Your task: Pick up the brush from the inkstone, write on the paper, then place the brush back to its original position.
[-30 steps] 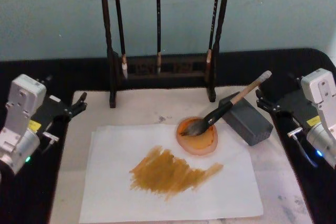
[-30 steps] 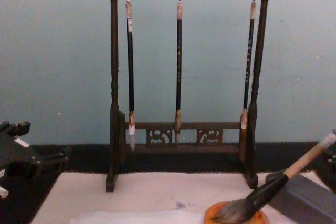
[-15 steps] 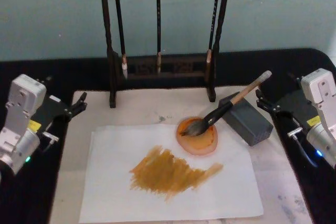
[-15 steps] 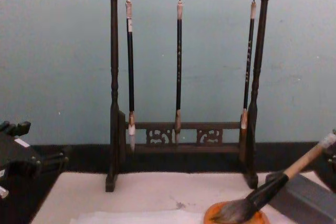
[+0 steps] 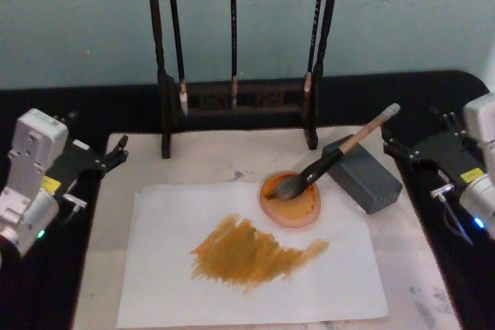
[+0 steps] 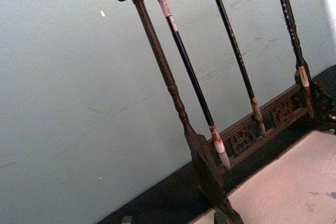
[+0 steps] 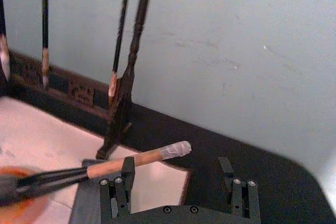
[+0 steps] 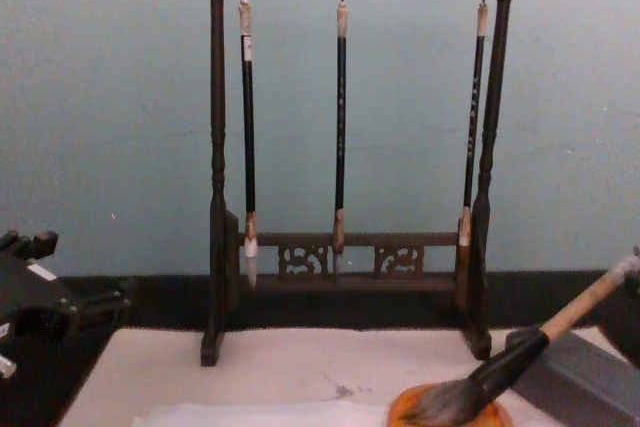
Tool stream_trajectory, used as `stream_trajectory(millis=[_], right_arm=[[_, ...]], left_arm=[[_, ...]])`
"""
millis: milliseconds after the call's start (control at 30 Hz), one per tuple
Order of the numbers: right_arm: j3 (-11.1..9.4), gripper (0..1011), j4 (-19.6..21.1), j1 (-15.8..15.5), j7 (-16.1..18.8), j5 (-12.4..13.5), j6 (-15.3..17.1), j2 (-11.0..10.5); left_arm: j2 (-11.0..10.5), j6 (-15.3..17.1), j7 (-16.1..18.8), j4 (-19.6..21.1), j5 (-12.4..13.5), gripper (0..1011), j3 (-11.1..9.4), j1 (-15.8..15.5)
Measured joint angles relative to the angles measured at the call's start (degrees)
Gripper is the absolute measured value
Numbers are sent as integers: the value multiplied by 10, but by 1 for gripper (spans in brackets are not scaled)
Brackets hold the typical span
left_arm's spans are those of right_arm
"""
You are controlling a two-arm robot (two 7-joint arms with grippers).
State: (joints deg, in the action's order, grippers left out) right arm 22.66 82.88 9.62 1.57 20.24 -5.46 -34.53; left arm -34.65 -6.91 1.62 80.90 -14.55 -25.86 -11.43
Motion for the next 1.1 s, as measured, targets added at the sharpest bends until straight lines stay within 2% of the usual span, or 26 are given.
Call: stream_trajectory(millis=[167,200,267,300,367,400,467,500,567,600,633,667,700,733,833,933,1100], right_arm=[[-45,1000,29,-28,38,87,23,4],[-61,1000,39,-39,51,120,37,6],[-77,1000,51,-51,60,153,53,9],[-94,1000,63,-63,69,185,71,12],[-111,1000,75,-75,75,220,93,17],[-126,1000,84,-86,79,251,113,23],[-142,1000,94,-97,81,284,137,30],[-156,1000,101,-107,82,322,162,37],[-170,1000,106,-115,80,363,187,45],[-182,1000,109,-121,77,400,209,54],[-182,1000,109,-121,77,400,209,54],[-191,1000,109,-123,72,432,227,62],[-193,1000,108,-123,71,443,233,65],[-198,1000,103,-121,66,467,247,73],[-198,1000,87,-105,58,502,265,87],[-191,1000,59,-80,53,522,272,101],[-173,1000,9,-38,49,533,270,119]], left_arm=[[0,0,0,0,0,1010,0,0],[0,0,0,0,0,1010,0,0],[0,0,0,0,0,1010,0,0],[0,0,0,0,0,1010,0,0],[0,0,0,0,0,1010,0,0],[0,0,0,0,0,1010,0,0],[0,0,0,0,0,1010,0,0],[0,0,0,0,0,1010,0,0],[0,0,0,0,0,1010,0,0],[0,0,0,0,0,1010,0,0],[0,0,0,0,0,1010,0,0],[0,0,0,0,0,1010,0,0],[0,0,0,0,0,1010,0,0],[0,0,0,0,0,1010,0,0],[0,0,0,0,0,1010,0,0],[0,0,0,0,0,1010,0,0],[0,0,0,0,0,1010,0,0]])
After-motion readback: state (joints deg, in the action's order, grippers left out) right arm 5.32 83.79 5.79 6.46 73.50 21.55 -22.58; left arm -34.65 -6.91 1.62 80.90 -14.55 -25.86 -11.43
